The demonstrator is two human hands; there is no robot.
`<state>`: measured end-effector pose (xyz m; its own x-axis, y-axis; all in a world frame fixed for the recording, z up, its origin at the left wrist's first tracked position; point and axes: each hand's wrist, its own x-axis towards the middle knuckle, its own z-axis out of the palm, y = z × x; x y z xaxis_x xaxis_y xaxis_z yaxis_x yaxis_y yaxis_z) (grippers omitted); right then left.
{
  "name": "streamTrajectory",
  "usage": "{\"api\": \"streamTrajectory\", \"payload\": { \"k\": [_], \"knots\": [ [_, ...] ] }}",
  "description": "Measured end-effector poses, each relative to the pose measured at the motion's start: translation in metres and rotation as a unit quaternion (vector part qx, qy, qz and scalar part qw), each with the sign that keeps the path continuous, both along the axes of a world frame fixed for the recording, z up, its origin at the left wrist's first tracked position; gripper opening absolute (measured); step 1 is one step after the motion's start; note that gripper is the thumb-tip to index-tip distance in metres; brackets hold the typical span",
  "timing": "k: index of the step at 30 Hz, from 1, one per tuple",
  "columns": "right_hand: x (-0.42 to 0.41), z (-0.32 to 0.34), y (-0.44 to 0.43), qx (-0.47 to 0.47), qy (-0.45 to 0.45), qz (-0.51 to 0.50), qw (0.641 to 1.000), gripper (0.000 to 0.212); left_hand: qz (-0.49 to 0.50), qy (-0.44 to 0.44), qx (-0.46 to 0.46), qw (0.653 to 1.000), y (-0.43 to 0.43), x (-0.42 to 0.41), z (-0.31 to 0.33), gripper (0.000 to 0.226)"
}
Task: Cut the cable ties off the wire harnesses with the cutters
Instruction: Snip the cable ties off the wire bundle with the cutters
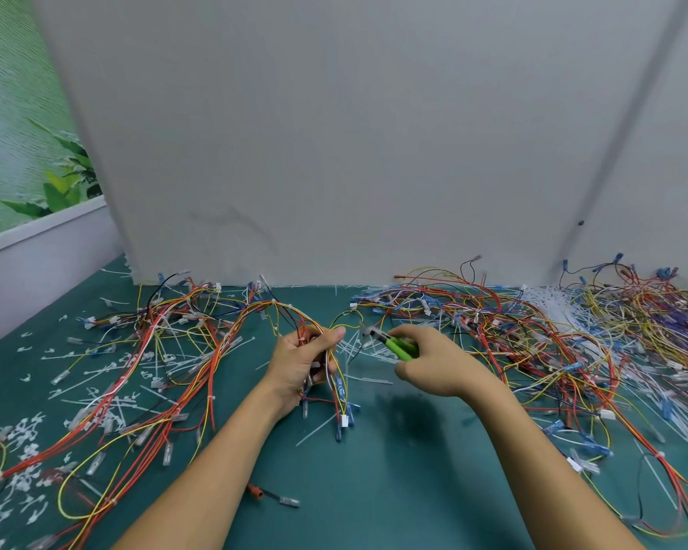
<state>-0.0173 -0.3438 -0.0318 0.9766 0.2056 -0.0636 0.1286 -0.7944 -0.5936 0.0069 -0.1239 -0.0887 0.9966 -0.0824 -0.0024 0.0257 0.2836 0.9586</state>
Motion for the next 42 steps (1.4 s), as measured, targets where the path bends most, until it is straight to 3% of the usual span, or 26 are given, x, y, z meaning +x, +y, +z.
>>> {"api": "streamTrajectory", "payload": {
  "k": [3, 7, 15, 19, 23, 26, 29, 32, 36, 39, 42],
  "knots": [
    [0.000, 0.002, 0.004, 0.077, 0.018, -0.029, 0.996, 0.035, -0.008, -0.003, -0.001, 1.000, 0.001, 0.000, 0.002, 0.027],
    [-0.002, 0.000, 0.010, 0.207, 0.062, -0.066, 0.974, 0.029, -0.032, -0.009, -0.011, 0.999, 0.001, -0.002, 0.009, 0.030],
    [0.000, -0.007, 0.016, 0.448, 0.147, -0.104, 0.876, 0.039, -0.096, -0.054, -0.046, 0.993, 0.005, -0.012, 0.045, 0.035],
    [0.000, -0.010, 0.014, 0.555, 0.200, -0.078, 0.804, 0.064, -0.124, -0.077, -0.082, 0.986, 0.007, -0.016, 0.064, 0.038],
    [0.000, -0.007, 0.017, 0.626, 0.210, -0.026, 0.751, 0.056, -0.191, -0.064, -0.145, 0.969, 0.013, -0.020, 0.079, 0.027],
    [-0.002, -0.006, 0.018, 0.647, 0.208, 0.020, 0.733, 0.050, -0.258, -0.048, -0.165, 0.951, 0.020, -0.024, 0.090, 0.023],
    [-0.005, -0.006, 0.019, 0.660, 0.210, 0.053, 0.719, 0.048, -0.304, -0.049, -0.168, 0.937, 0.023, -0.029, 0.099, 0.033],
    [-0.007, -0.004, 0.018, 0.646, 0.206, 0.084, 0.730, 0.054, -0.273, -0.060, -0.151, 0.948, 0.022, -0.031, 0.100, 0.033],
    [-0.006, 0.001, 0.017, 0.571, 0.150, 0.054, 0.806, 0.058, -0.141, -0.076, -0.067, 0.985, 0.018, -0.025, 0.097, 0.038],
    [-0.008, 0.007, 0.019, 0.514, 0.105, 0.030, 0.851, 0.048, -0.055, -0.082, -0.013, 0.995, 0.019, -0.020, 0.094, 0.045],
    [-0.012, 0.014, 0.024, 0.499, 0.083, 0.028, 0.862, 0.037, -0.023, -0.081, -0.003, 0.996, 0.022, -0.018, 0.093, 0.046]
  ]
}}
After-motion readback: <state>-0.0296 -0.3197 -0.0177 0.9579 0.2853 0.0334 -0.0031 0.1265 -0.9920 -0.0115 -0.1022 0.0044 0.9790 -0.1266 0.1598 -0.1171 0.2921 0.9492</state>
